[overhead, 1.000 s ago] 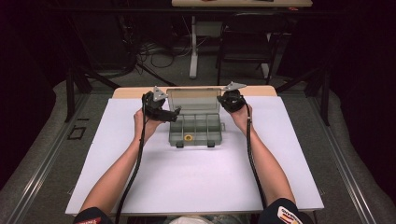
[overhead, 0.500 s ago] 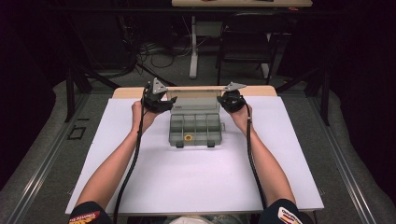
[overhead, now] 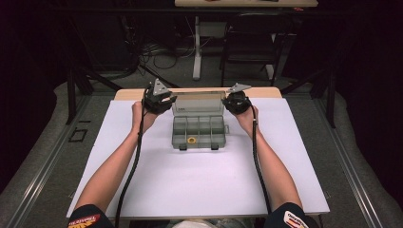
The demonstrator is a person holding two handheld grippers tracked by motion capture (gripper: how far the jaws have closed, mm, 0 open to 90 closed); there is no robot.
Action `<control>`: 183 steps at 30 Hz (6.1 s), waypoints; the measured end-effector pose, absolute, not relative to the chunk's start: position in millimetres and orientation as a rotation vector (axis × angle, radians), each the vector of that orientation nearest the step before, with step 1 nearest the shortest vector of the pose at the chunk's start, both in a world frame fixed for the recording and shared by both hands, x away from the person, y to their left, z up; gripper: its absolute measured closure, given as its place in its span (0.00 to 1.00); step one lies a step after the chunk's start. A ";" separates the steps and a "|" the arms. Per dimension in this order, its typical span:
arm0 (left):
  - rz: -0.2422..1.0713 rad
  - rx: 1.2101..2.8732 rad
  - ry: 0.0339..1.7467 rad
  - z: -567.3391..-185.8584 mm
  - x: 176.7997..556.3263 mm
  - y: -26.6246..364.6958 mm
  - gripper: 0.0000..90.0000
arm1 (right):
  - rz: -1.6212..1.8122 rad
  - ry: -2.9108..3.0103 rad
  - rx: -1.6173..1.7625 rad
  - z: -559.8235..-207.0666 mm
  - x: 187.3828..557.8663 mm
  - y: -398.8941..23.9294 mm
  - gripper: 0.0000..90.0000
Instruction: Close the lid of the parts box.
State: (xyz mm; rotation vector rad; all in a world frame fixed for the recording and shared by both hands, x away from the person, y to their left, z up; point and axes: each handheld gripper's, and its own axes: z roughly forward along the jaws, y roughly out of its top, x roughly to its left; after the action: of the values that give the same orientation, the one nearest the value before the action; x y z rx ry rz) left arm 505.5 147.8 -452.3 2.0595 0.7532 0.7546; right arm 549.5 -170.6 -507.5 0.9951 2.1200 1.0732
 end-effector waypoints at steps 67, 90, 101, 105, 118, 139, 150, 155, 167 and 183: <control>0.696 2.155 0.695 -448.3 500.5 152.5 0.81 | 0.890 2.336 0.758 -427.8 512.9 -156.9 0.84; 0.738 2.199 0.622 -455.6 473.3 151.6 0.84 | 0.830 2.285 0.650 -438.9 481.5 -154.7 0.85; 0.792 2.181 0.601 -463.2 462.9 151.0 0.84 | 0.805 2.251 0.605 -446.0 467.8 -153.1 0.85; 0.809 2.175 0.592 -466.2 458.5 151.3 0.83 | 0.794 2.245 0.589 -448.1 464.0 -152.7 0.85; 0.874 2.177 0.557 -473.3 444.6 150.7 0.82 | 0.764 2.220 0.545 -455.7 452.1 -150.1 0.84; 0.679 2.015 0.628 -439.7 443.6 153.3 0.91 | 0.752 2.207 0.543 -459.0 446.9 -149.3 0.84; 0.627 2.059 0.666 -447.8 447.7 149.4 0.97 | 0.748 2.212 0.526 -462.5 442.7 -150.1 0.83; 0.606 2.054 0.672 -450.0 445.7 150.0 0.97 | 0.748 2.230 0.536 -464.1 442.1 -150.0 0.69; 0.564 2.062 0.685 -463.4 439.2 152.1 0.99 | 0.887 2.405 0.539 -457.5 433.6 -157.1 0.48; 0.536 2.083 0.684 -476.4 432.2 152.9 0.99 | 0.970 2.340 0.614 -452.2 425.1 -156.9 1.00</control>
State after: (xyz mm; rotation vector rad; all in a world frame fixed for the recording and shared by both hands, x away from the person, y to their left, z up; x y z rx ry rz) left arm 432.2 152.9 -476.4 2.0827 0.6843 0.5359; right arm 425.1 -156.9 -452.2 0.6140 2.3396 0.9699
